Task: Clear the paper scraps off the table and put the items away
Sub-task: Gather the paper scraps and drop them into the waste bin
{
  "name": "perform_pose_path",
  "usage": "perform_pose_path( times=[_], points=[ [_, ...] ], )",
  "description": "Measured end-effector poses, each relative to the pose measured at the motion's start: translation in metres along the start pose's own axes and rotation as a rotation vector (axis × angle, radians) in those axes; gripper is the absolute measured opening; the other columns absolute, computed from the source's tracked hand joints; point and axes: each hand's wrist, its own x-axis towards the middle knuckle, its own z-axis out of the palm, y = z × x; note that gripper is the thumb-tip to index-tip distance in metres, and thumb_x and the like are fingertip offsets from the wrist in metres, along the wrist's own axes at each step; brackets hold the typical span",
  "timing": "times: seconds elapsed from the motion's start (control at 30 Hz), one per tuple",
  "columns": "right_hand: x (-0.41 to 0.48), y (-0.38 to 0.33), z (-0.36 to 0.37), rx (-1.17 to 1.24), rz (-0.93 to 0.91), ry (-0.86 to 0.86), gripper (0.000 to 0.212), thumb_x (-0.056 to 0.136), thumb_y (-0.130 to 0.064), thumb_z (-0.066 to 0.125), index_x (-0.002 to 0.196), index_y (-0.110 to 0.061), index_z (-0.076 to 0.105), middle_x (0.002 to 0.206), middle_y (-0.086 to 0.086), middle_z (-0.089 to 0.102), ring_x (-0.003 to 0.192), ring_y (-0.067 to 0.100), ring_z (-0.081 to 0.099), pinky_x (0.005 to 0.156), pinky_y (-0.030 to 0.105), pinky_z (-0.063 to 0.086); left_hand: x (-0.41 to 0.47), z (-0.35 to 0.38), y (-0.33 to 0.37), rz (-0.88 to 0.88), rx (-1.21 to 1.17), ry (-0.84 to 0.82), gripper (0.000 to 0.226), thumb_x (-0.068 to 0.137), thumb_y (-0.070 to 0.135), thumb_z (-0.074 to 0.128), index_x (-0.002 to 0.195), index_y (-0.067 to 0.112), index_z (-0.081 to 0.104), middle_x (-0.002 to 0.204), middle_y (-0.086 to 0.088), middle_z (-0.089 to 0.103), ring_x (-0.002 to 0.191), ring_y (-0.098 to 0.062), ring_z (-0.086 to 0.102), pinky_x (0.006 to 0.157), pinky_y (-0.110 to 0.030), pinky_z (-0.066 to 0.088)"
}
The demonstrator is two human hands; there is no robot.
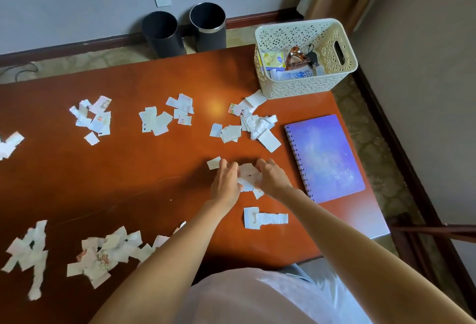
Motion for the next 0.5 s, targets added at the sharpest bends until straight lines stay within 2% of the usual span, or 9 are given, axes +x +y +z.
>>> perform_pose_path(
  times=[0.07,0.13,0.27,0.37,0.5],
  points=[
    [0.0,0.001,0.0,0.008,0.019,0.029,0.031,0.088,-0.009,0.062,0.117,-0.005,0.051,0.122,0.016,0.044,0.094,0.034,0.06,0.077,0.031,0.05,0.001,0.001,0.0,0.03,-0.016,0.012,0.038,0.086,0.011,0.064,0.12,0.011,0.048,0.13,-0.009,0.045,0.115,-0.023,0.055,0.081,-0.021,0.05],
    [0.0,0.003,0.0,0.027,0.043,0.053,0.025,0.088,-0.009,0.062,0.111,-0.003,0.054,0.122,0.015,0.043,0.089,0.034,0.059,0.074,0.031,0.05,0.003,0.003,0.0,0.061,-0.014,-0.005,0.046,0.085,0.011,0.065,0.126,0.014,0.043,0.133,-0.007,0.046,0.12,-0.023,0.052,0.089,-0.024,0.05],
    [0.002,0.011,0.002,0.102,0.097,0.072,0.016,0.088,-0.007,0.058,0.104,-0.003,0.058,0.107,0.017,0.061,0.075,0.023,0.051,0.061,0.027,0.043,0.005,0.004,0.006,0.059,0.045,-0.045,0.044,0.088,0.012,0.062,0.127,0.015,0.043,0.134,-0.008,0.045,0.12,-0.022,0.052,0.09,-0.026,0.051],
    [0.002,0.016,0.002,0.137,0.101,0.076,0.013,0.088,-0.003,0.054,0.1,-0.004,0.059,0.101,0.018,0.066,0.074,0.023,0.051,0.052,0.022,0.038,0.007,0.003,0.01,0.069,0.086,-0.051,0.043,0.087,0.01,0.063,0.125,0.014,0.044,0.132,-0.009,0.044,0.117,-0.023,0.052,0.087,-0.026,0.052],
    [0.001,0.018,0.0,0.162,0.054,0.074,0.019,0.089,-0.002,0.055,0.106,-0.004,0.063,0.106,0.016,0.066,0.084,0.028,0.059,0.061,0.025,0.045,0.004,0.003,0.013,0.045,0.087,-0.083,0.054,0.091,0.012,0.057,0.14,0.013,0.035,0.149,-0.01,0.034,0.135,-0.024,0.04,0.103,-0.029,0.043]
  ],
)
